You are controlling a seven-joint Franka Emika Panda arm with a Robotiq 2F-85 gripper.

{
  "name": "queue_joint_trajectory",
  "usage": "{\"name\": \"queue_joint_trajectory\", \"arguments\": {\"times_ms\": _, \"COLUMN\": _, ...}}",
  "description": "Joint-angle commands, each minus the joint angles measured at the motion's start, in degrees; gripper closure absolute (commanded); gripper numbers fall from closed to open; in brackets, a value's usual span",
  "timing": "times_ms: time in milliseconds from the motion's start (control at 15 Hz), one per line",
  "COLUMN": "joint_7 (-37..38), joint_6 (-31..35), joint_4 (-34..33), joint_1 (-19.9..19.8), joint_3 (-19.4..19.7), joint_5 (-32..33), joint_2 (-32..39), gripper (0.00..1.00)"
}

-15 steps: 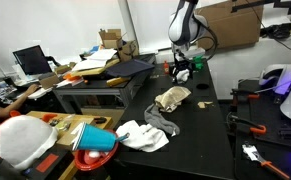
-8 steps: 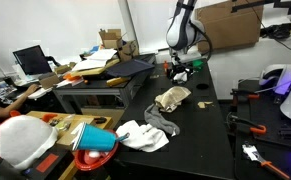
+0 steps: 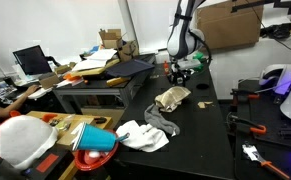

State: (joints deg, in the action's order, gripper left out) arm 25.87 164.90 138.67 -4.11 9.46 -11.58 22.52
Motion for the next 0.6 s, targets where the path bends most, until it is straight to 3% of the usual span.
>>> {"name": "queue_joint_trajectory", "arguments": {"times_ms": 0, "joint_7": 0.85, "joint_6": 5.73, "joint_4": 2.25, "joint_1": 4.01, "joint_3": 2.99, "joint_5": 1.26, "joint_2": -2.61, "gripper": 0.71}}
{"name": "queue_joint_trajectory", "arguments": {"times_ms": 200, "joint_7": -0.19, "joint_6": 9.27, "joint_4": 2.94, "joint_1": 5.2, "joint_3": 2.88, "joint_5": -0.03, "joint_2": -3.66, "gripper": 0.93}}
{"name": "queue_joint_trajectory", "arguments": {"times_ms": 267, "joint_7": -0.55, "joint_6": 9.73, "joint_4": 3.17, "joint_1": 5.11, "joint_3": 2.05, "joint_5": -0.66, "joint_2": -3.96, "gripper": 0.87}}
{"name": "queue_joint_trajectory", "arguments": {"times_ms": 333, "joint_7": -0.85, "joint_6": 9.89, "joint_4": 3.31, "joint_1": 5.13, "joint_3": 1.5, "joint_5": -0.93, "joint_2": -4.12, "gripper": 0.59}}
{"name": "queue_joint_trajectory", "arguments": {"times_ms": 400, "joint_7": -1.07, "joint_6": 9.59, "joint_4": 3.33, "joint_1": 5.16, "joint_3": 1.0, "joint_5": -1.03, "joint_2": -4.12, "gripper": 0.62}}
{"name": "queue_joint_trajectory", "arguments": {"times_ms": 533, "joint_7": -1.8, "joint_6": 8.28, "joint_4": 3.28, "joint_1": 4.25, "joint_3": -1.12, "joint_5": -1.88, "joint_2": -4.08, "gripper": 0.54}}
